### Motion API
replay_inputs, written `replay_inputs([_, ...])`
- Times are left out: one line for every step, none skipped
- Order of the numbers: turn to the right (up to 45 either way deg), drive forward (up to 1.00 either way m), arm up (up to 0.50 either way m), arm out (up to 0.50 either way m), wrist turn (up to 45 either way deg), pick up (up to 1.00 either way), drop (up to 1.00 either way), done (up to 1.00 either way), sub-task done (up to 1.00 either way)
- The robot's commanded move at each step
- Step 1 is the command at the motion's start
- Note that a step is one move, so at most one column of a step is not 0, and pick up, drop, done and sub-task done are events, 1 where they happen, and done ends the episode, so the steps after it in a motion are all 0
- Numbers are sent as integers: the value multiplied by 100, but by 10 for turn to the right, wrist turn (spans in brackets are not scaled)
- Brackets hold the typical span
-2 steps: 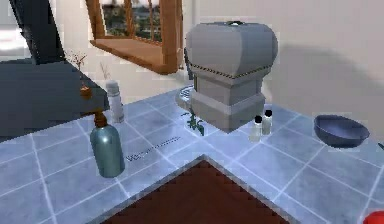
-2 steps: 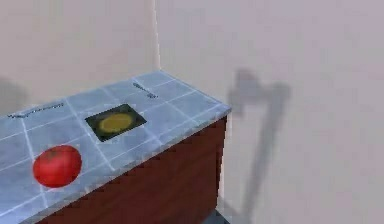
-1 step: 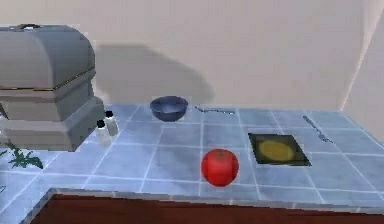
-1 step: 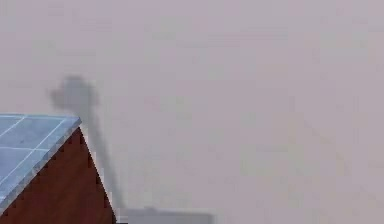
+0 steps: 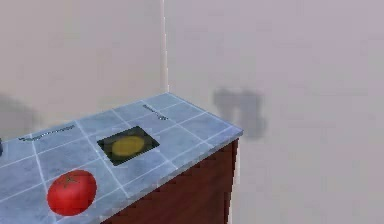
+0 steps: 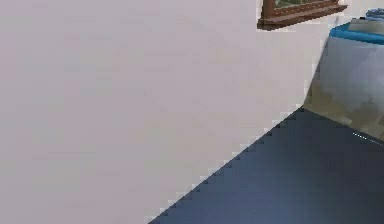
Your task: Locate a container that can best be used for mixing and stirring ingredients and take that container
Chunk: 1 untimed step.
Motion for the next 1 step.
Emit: replay_inputs([30, 0, 0, 0, 0, 0, 0, 0, 0])
